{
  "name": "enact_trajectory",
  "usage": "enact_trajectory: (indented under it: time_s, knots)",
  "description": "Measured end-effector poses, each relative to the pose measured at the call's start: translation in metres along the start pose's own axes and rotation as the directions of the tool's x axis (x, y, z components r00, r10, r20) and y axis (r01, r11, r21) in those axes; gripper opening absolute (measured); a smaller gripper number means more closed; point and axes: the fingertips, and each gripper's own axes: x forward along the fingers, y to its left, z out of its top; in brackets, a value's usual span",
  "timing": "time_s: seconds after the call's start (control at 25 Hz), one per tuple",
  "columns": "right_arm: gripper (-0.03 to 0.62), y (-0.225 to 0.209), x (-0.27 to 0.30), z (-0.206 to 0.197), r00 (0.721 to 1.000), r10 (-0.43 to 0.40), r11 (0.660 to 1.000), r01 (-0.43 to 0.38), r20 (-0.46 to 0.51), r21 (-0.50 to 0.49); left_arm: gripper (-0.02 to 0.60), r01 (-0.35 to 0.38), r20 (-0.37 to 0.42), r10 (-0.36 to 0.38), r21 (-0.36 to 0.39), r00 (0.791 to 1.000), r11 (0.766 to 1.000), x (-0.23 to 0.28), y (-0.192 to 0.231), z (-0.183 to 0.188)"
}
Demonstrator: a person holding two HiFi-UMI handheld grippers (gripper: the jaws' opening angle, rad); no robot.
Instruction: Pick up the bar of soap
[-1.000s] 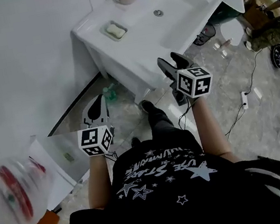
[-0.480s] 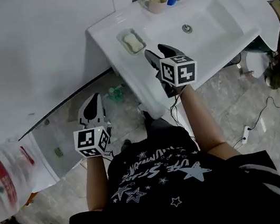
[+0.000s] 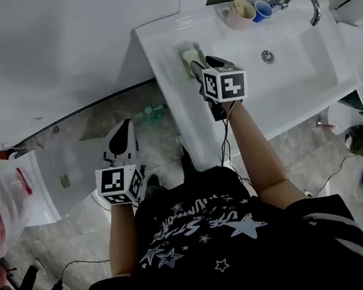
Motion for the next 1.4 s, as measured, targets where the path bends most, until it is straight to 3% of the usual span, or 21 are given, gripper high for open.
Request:
enact_trajectory:
  time_s: [0.24, 0.64, 0.76, 0.88, 1.0, 1.12, 1.4]
  knots:
    - [0.200, -0.011, 0.034, -0.015, 0.992, -0.046, 0.998, 0.040, -0.119, -0.048, 0.009, -0.034, -0.028, 0.033, -0.019, 0.999, 0.999, 0.005, 0.014, -0.008]
    - [0.198, -0.006, 0.053, -0.019, 0.960, -0.161, 0.967, 0.106, -0.229, -0.233, 0.009, -0.035, -0.062, 0.033, -0.042, 0.998, 0.998, 0.011, 0.019, -0.019]
    - [0.199, -0.009, 0.055, -0.022, 0.932, -0.182, 0.965, 0.107, -0.315, -0.239, 0.009, -0.027, -0.065, 0.025, -0.036, 0.998, 0.999, 0.012, 0.017, -0.017]
    - [0.198, -0.012, 0.059, -0.026, 0.881, -0.205, 0.964, 0.107, -0.427, -0.242, 0.009, -0.025, -0.067, 0.023, -0.031, 0.998, 0.999, 0.013, 0.018, -0.016]
    - [0.195, -0.015, 0.065, -0.025, 0.851, -0.226, 0.960, 0.112, -0.474, -0.256, 0.009, -0.021, -0.068, 0.019, -0.031, 0.997, 0.999, 0.011, 0.021, -0.018]
    - [0.195, -0.014, 0.067, -0.024, 0.851, -0.241, 0.955, 0.122, -0.467, -0.270, 0.009, -0.020, -0.070, 0.017, -0.033, 0.997, 0.999, 0.008, 0.022, -0.019]
    - [0.189, -0.010, 0.059, -0.021, 0.891, -0.218, 0.959, 0.119, -0.398, -0.257, 0.009, -0.007, -0.051, 0.006, -0.016, 0.999, 1.000, -0.003, 0.026, -0.016]
